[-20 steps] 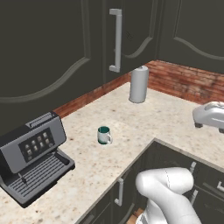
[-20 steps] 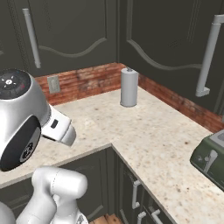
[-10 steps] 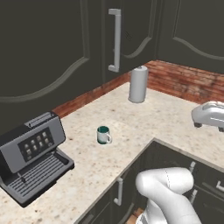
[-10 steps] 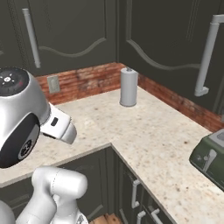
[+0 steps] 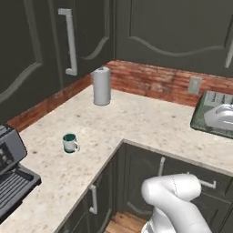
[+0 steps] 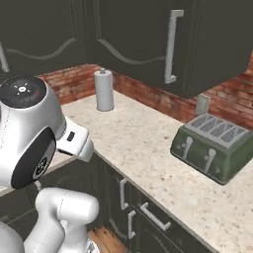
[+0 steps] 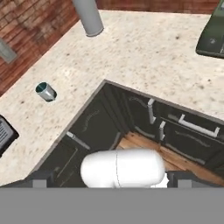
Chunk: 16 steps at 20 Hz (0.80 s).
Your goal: Clear the mugs and bowl far away from the sink.
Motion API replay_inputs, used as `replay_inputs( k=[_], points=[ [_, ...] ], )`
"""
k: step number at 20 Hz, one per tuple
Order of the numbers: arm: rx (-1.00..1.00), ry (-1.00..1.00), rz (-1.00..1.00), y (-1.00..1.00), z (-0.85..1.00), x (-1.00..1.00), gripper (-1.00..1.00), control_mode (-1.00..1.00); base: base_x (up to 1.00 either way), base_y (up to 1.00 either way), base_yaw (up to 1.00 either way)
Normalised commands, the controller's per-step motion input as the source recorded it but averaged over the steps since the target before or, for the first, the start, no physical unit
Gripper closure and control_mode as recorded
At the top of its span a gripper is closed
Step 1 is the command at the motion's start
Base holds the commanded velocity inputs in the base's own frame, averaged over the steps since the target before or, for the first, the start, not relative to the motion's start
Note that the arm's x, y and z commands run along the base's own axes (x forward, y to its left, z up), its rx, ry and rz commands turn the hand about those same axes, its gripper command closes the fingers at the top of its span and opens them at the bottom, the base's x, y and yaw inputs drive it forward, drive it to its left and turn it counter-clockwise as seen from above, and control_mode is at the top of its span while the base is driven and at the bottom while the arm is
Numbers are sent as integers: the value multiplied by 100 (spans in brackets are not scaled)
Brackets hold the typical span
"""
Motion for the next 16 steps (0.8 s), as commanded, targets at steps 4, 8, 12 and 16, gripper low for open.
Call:
replay_inputs(
  k=[4,8,12,16],
  points=[
    [0,0,0,0,0,0,-100,100,0,-1,-96],
    [0,0,0,0,0,0,-100,100,0,0,-100],
    [0,0,0,0,0,0,-100,100,0,0,-100],
    [0,0,0,0,0,0,-100,100,0,0,-100]
  ],
)
